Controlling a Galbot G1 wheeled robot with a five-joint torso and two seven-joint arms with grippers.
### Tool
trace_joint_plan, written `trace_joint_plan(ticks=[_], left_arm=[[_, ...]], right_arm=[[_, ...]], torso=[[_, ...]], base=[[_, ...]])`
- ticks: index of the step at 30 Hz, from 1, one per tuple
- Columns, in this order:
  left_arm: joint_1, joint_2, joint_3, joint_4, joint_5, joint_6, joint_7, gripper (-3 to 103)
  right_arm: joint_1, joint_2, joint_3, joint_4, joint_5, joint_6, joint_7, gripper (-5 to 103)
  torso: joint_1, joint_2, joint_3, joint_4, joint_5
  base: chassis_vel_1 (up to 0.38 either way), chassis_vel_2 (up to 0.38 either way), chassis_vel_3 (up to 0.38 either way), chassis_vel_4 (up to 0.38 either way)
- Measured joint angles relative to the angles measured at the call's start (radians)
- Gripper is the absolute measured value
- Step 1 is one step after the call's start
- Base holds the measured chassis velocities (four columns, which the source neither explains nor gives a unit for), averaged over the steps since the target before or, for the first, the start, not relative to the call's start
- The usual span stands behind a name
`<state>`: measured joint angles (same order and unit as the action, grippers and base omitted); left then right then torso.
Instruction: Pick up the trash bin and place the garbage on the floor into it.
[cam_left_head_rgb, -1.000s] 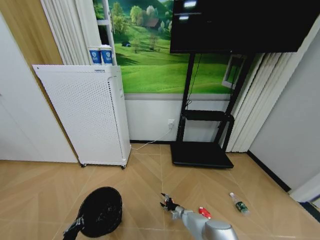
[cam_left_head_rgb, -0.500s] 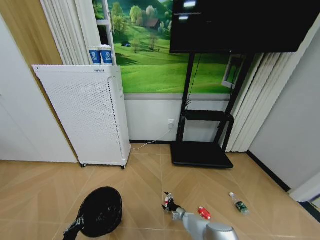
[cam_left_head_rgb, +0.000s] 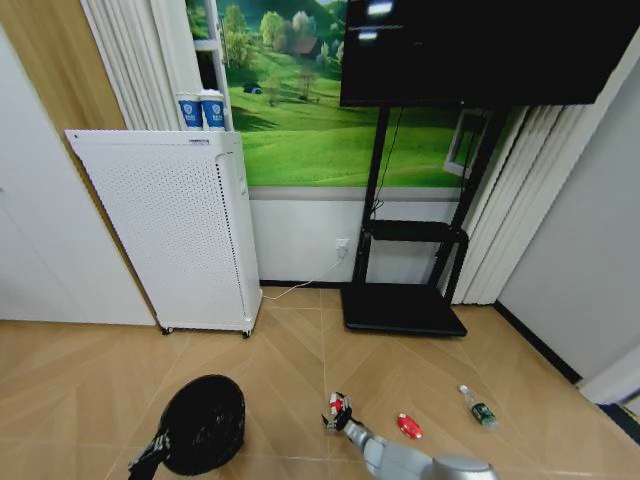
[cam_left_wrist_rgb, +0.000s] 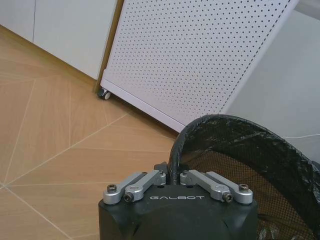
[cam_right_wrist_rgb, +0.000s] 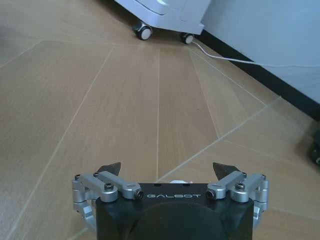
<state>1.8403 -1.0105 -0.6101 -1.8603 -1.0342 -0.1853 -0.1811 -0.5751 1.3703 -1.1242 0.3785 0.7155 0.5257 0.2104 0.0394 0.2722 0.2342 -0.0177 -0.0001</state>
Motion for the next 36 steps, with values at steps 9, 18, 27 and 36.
trace_joint_plan(ticks=[9,18,27,36], left_arm=[[-0.012,-0.002,0.007,0.010,0.003,0.002,-0.001,7],[-0.017,-0.002,0.009,0.018,0.000,0.002,0.003,7],[-0.020,-0.003,0.012,0.020,0.000,0.002,0.003,7],[-0.019,-0.008,0.011,0.018,0.001,-0.001,0.004,7]], right_arm=[[-0.014,0.028,0.044,0.022,0.183,-0.021,-0.020,100],[-0.009,0.042,0.103,0.019,0.232,-0.006,-0.043,100],[-0.002,0.027,0.161,0.037,0.270,-0.008,-0.037,100],[-0.036,0.037,0.275,0.077,0.345,-0.045,0.000,100]], torso=[[0.000,0.000,0.000,0.0003,0.0000],[0.000,0.000,0.000,0.0002,0.0000],[0.000,0.000,0.000,0.0000,0.0000],[0.000,0.000,0.000,0.0003,0.0002]], base=[[0.000,0.000,0.000,0.000],[0.000,0.000,0.000,0.000],[0.000,0.000,0.000,0.000],[0.000,0.000,0.000,0.000]])
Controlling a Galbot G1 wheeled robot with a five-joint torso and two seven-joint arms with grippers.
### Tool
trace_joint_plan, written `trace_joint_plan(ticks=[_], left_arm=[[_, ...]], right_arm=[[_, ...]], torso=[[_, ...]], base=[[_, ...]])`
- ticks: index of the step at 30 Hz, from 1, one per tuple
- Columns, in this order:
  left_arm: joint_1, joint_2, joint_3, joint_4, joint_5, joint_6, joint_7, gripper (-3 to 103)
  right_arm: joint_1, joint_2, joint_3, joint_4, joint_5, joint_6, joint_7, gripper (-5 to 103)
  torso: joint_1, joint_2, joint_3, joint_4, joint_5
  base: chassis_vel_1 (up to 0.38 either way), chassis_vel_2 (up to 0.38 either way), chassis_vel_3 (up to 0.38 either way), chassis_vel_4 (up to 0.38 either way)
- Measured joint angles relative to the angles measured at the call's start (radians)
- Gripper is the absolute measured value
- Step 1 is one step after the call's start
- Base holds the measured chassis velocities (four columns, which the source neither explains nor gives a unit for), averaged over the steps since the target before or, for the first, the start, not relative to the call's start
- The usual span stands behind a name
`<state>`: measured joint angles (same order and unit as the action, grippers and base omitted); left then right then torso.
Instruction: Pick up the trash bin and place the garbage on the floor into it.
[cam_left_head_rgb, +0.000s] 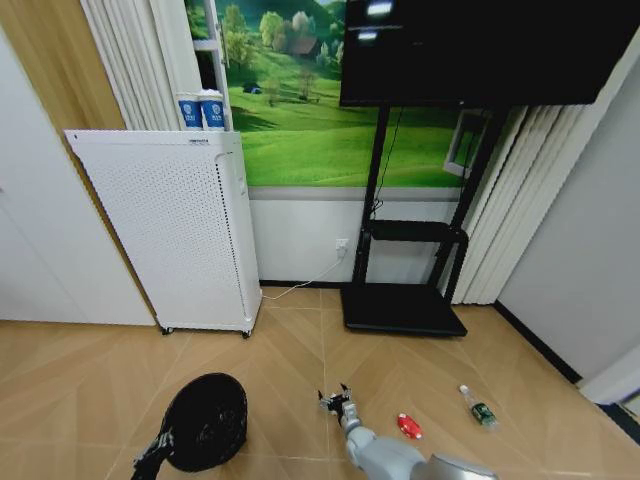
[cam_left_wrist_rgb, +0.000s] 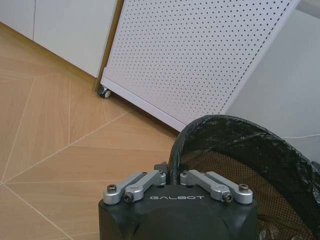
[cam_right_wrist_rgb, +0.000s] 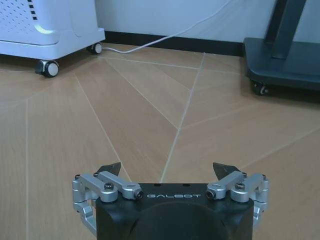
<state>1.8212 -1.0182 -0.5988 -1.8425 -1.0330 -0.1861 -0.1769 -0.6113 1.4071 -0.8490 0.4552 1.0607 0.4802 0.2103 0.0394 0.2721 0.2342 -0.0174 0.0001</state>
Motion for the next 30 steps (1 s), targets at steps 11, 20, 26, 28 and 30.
trace_joint_plan(ticks=[11,20,26,28,30], left_arm=[[0.004,-0.009,-0.001,0.007,0.007,-0.004,0.007,7],[-0.006,-0.014,0.011,0.014,0.014,-0.004,0.007,7],[-0.009,-0.018,0.016,0.024,0.017,-0.004,0.007,7],[-0.009,-0.021,0.017,0.024,0.019,-0.004,0.007,7],[-0.009,-0.023,0.020,0.024,0.022,-0.004,0.008,7]], right_arm=[[-0.025,-0.002,0.086,-0.017,0.018,-0.055,0.029,100],[-0.064,0.028,0.173,-0.018,0.039,-0.095,0.058,100],[-0.058,0.044,0.190,-0.036,0.082,-0.114,0.035,100],[-0.057,0.048,0.194,-0.041,0.087,-0.117,0.028,100],[-0.055,0.056,0.201,-0.049,0.091,-0.121,0.017,100]], torso=[[0.000,0.000,0.000,0.0000,-0.0001],[0.000,0.000,0.000,-0.0002,-0.0002],[0.000,0.000,0.000,0.0000,-0.0001],[0.000,0.000,0.000,-0.0001,-0.0002],[0.000,0.000,0.000,-0.0001,-0.0001]], base=[[0.000,0.000,0.000,0.000],[0.000,0.000,0.000,0.000],[0.000,0.000,0.000,0.000],[0.000,0.000,0.000,0.000],[0.000,0.000,0.000,0.000]])
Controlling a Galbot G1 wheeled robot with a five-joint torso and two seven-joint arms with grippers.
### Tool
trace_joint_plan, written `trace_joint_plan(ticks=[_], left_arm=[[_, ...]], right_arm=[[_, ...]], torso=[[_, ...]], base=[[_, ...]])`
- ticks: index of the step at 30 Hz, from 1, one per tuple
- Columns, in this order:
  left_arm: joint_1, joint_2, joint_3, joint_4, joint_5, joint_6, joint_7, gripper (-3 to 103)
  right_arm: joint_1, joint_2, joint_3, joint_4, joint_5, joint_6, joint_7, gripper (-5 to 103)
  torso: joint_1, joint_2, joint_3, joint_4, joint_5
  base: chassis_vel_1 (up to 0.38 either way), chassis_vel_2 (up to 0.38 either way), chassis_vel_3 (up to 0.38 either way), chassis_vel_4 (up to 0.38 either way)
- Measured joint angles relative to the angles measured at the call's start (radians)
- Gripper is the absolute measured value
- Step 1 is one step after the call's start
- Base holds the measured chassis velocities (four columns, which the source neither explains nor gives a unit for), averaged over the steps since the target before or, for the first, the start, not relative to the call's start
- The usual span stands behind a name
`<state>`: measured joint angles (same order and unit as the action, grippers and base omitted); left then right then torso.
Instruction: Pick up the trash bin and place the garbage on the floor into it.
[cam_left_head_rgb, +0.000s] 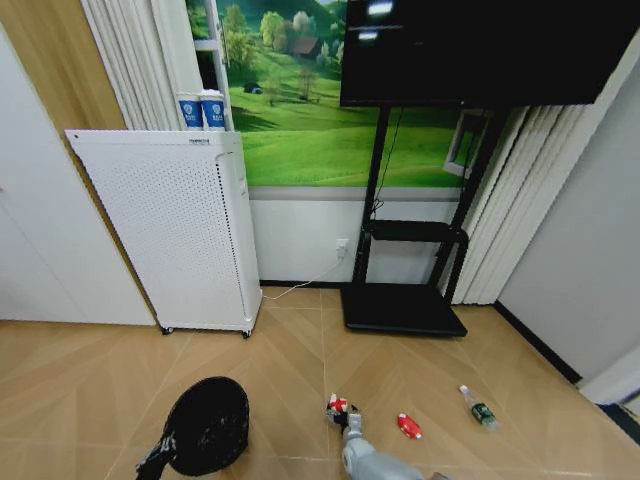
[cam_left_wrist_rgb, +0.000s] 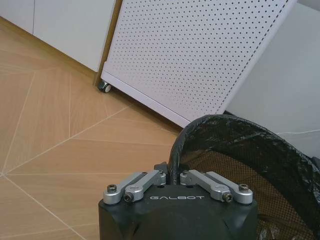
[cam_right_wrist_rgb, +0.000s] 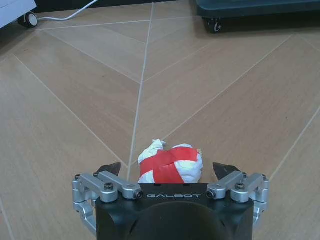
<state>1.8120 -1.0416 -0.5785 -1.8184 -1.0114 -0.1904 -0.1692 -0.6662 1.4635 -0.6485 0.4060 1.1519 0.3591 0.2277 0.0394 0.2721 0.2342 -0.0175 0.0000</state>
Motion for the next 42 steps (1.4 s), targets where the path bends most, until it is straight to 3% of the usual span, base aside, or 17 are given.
trace_joint_plan(ticks=[9,11,14,22,29,30,38,42], left_arm=[[-0.003,-0.003,0.006,-0.008,0.009,0.000,-0.001,7],[-0.005,-0.003,0.006,-0.006,0.010,0.000,-0.001,7],[-0.005,-0.003,0.006,-0.005,0.010,0.000,-0.001,7],[-0.009,-0.003,0.009,0.011,0.011,-0.002,0.002,7],[-0.009,-0.003,0.009,0.012,0.011,-0.003,0.003,7],[-0.010,-0.001,0.008,0.015,0.010,-0.003,0.003,7],[-0.013,0.013,-0.016,0.021,-0.013,-0.004,-0.003,7],[-0.040,0.066,-0.043,0.018,-0.058,0.003,-0.026,7]], right_arm=[[0.006,0.025,0.022,-0.025,0.008,-0.015,-0.024,99],[0.002,0.024,0.028,-0.028,-0.002,-0.015,-0.024,84],[0.001,0.021,0.031,-0.028,-0.005,-0.015,-0.024,79],[0.001,0.017,0.037,-0.026,-0.019,-0.007,-0.024,46],[0.000,0.019,0.041,-0.025,-0.027,-0.002,-0.024,42],[-0.001,0.017,0.042,-0.021,-0.031,0.001,-0.023,32],[0.011,-0.014,0.053,0.034,-0.039,0.041,0.010,32],[0.050,-0.092,0.030,0.151,-0.075,0.113,0.054,32]], torso=[[0.000,0.000,0.000,0.0001,-0.0001],[0.000,0.000,0.000,0.0000,0.0000],[0.000,0.000,0.000,0.0000,0.0000],[0.000,0.000,0.000,-0.0001,0.0000],[0.000,0.000,0.000,0.0001,0.0001],[0.000,0.000,0.000,0.0000,0.0000],[0.000,0.000,0.000,0.0000,-0.0001],[0.000,0.000,0.000,0.0000,0.0001]], base=[[0.000,0.000,0.000,0.000],[0.000,0.000,0.000,0.000],[0.000,0.000,0.000,0.000],[0.000,0.000,0.000,0.000],[0.000,0.000,0.000,0.000],[0.000,0.000,0.000,0.000],[0.000,0.000,0.000,0.000],[0.000,0.000,0.000,0.000]])
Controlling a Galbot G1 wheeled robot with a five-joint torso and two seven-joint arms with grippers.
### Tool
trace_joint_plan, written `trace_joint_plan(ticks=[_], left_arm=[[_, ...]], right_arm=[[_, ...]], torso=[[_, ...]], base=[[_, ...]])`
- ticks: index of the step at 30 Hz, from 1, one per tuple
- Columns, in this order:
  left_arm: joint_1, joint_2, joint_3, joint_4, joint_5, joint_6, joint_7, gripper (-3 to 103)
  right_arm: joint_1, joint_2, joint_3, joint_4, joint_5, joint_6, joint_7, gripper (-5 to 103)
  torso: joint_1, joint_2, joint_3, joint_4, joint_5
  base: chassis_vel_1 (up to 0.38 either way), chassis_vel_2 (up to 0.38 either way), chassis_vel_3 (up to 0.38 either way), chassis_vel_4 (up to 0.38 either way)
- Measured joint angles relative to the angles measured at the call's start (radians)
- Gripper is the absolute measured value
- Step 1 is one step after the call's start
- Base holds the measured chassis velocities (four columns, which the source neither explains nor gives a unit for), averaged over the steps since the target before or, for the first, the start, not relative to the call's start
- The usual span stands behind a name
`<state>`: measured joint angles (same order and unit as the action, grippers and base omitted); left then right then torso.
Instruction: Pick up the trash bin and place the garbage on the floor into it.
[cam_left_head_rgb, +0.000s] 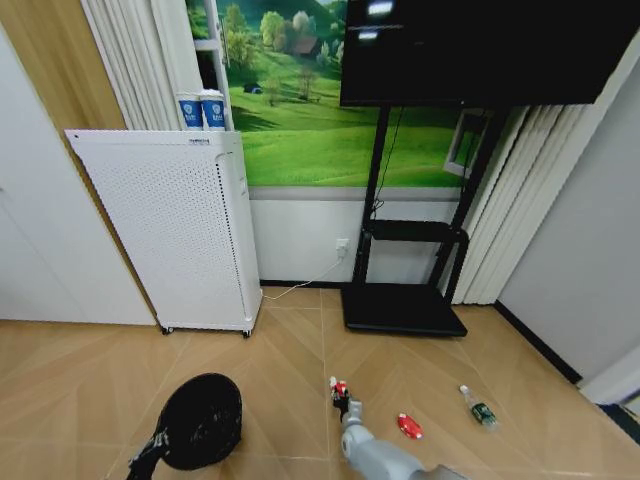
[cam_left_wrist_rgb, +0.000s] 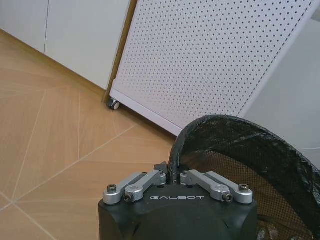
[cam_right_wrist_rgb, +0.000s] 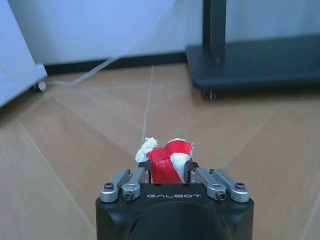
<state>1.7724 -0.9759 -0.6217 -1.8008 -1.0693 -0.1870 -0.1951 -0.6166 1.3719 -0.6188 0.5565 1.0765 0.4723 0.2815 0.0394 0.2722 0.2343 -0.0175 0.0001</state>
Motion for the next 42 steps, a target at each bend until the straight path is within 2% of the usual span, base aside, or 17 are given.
trace_joint_plan(ticks=[2,6,7,8,10,11,13,14,17,18,21,25,31,36,42], left_arm=[[-0.029,0.025,-0.001,0.015,-0.018,0.007,-0.014,7],[-0.054,0.052,-0.001,0.037,-0.035,0.011,-0.022,7],[-0.084,0.081,-0.001,0.061,-0.051,0.015,-0.029,7],[-0.084,0.081,-0.001,0.061,-0.051,0.015,-0.029,7],[-0.156,0.130,0.020,0.119,-0.073,0.025,-0.037,7],[-0.156,0.130,0.020,0.119,-0.073,0.025,-0.037,7],[-0.247,0.170,0.066,0.191,-0.091,0.035,-0.045,7],[-0.247,0.170,0.066,0.191,-0.091,0.035,-0.045,7],[-0.379,0.212,0.145,0.273,-0.113,0.044,-0.048,7],[-0.379,0.212,0.145,0.273,-0.113,0.044,-0.048,7],[-0.498,0.227,0.211,0.333,-0.122,0.048,-0.047,7],[-0.577,0.222,0.262,0.375,-0.122,0.050,-0.046,7],[-0.689,0.171,0.366,0.467,-0.098,0.052,-0.036,7],[-0.776,0.134,0.485,0.556,-0.069,0.053,-0.012,7],[-0.843,0.103,0.553,0.585,-0.060,0.053,-0.011,7]], right_arm=[[0.007,-0.041,-0.008,0.065,-0.047,0.035,0.015,32],[0.008,-0.073,-0.010,0.106,-0.092,0.063,0.018,32],[0.010,-0.111,-0.014,0.138,-0.146,0.100,0.010,32],[0.010,-0.111,-0.014,0.138,-0.146,0.100,0.010,32],[0.010,-0.203,-0.021,0.184,-0.236,0.153,-0.018,32],[0.010,-0.203,-0.021,0.184,-0.236,0.153,-0.018,32],[-0.006,-0.293,-0.009,0.226,-0.307,0.189,-0.035,32],[-0.006,-0.293,-0.009,0.226,-0.307,0.189,-0.035,32],[-0.032,-0.354,0.031,0.272,-0.383,0.220,-0.048,32],[-0.032,-0.354,0.031,0.272,-0.383,0.220,-0.048,32],[-0.060,-0.387,0.073,0.307,-0.484,0.257,-0.065,32],[-0.087,-0.407,0.091,0.361,-0.511,0.263,-0.063,32],[-0.139,-0.426,0.109,0.418,-0.569,0.281,-0.058,32],[-0.153,-0.438,0.077,0.473,-0.633,0.307,-0.056,32],[-0.132,-0.438,0.041,0.515,-0.673,0.324,-0.051,32]], torso=[[0.000,0.000,0.000,-0.0001,-0.0002],[0.000,0.000,0.000,0.0001,0.0000],[0.000,0.000,0.000,0.0002,0.0001],[0.000,0.000,0.000,0.0002,0.0001],[0.000,0.000,0.000,0.0003,0.0004],[0.000,0.000,0.000,0.0003,0.0004],[0.000,0.000,0.000,-0.0007,-0.0006],[0.000,0.000,0.000,-0.0007,-0.0006],[0.000,0.000,0.000,-0.0006,0.0000],[0.000,0.000,0.000,-0.0006,0.0000],[0.000,0.000,0.000,0.0000,0.0003],[0.000,0.000,0.000,-0.0002,0.0002],[0.000,0.000,0.000,0.0001,0.0002],[0.000,0.000,0.000,0.0000,0.0001],[0.000,0.000,0.000,0.0000,-0.0002]], base=[[0.000,0.000,0.000,0.000],[0.000,0.000,0.000,0.000],[0.000,0.000,0.000,0.000],[0.000,0.000,0.000,0.000],[0.000,0.000,0.000,0.000],[0.000,0.000,0.000,0.000],[0.000,0.000,0.000,0.000],[0.000,0.000,0.000,0.000],[0.000,0.000,0.000,0.000],[0.000,0.000,0.000,0.000],[0.000,0.000,0.000,0.000],[0.000,0.000,0.000,0.000],[0.000,0.000,0.000,0.000],[0.000,0.000,0.000,0.000],[0.000,0.000,0.000,0.000]])
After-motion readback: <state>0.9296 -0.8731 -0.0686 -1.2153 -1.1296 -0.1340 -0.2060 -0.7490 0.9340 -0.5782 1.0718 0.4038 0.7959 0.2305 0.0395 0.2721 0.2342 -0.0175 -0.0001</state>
